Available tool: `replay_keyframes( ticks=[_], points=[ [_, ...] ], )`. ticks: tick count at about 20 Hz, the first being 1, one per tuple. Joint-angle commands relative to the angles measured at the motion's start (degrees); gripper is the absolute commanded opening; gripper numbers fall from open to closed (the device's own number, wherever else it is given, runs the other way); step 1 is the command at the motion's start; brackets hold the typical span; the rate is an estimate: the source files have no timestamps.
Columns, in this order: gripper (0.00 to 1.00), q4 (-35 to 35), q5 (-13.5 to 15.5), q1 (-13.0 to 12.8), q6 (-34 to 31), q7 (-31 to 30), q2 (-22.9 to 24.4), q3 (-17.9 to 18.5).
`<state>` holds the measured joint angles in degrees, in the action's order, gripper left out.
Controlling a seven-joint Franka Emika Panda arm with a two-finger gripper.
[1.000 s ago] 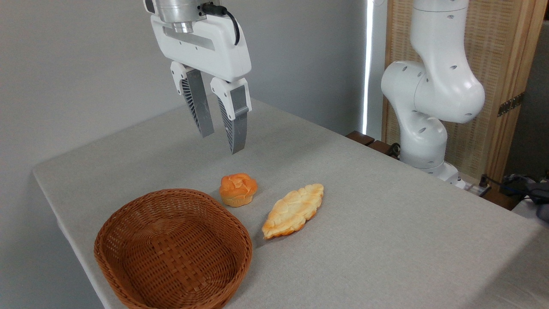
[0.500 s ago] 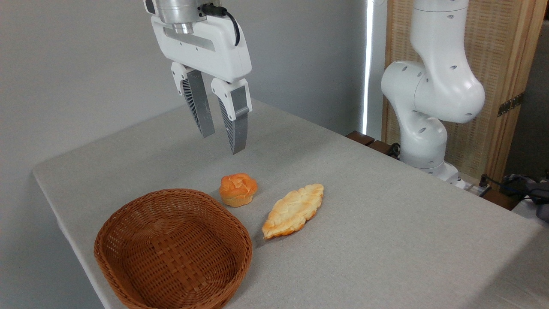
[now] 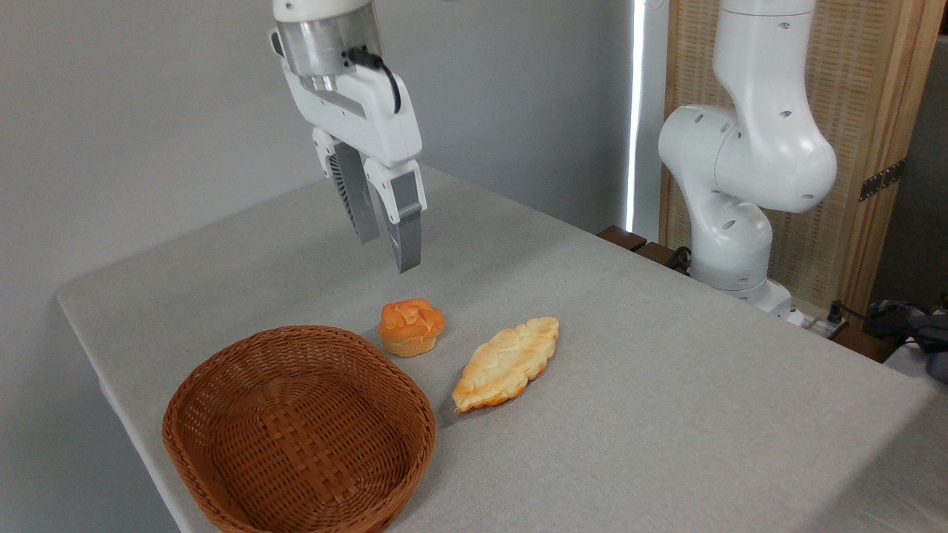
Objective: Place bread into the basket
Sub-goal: 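Lower the open gripper around the small orange bun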
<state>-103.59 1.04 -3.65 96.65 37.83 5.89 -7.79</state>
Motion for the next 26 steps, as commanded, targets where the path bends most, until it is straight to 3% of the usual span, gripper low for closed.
replay_keyframes(
  ticks=[1,5,8,14,26],
  points=[
    [1.0,-11.63,0.72,-1.97,7.66,-0.04,5.71,-1.52],
    [1.0,-17.25,0.72,-4.61,14.59,-0.04,5.71,-1.7],
    [1.0,-20.16,0.63,-5.14,17.86,0.13,5.62,-1.7],
    [1.0,-22.79,0.54,-5.14,18.65,5.84,5.01,-1.7],
    [1.0,-28.16,0.54,-5.67,28.76,6.02,3.25,-3.1]
  ],
)
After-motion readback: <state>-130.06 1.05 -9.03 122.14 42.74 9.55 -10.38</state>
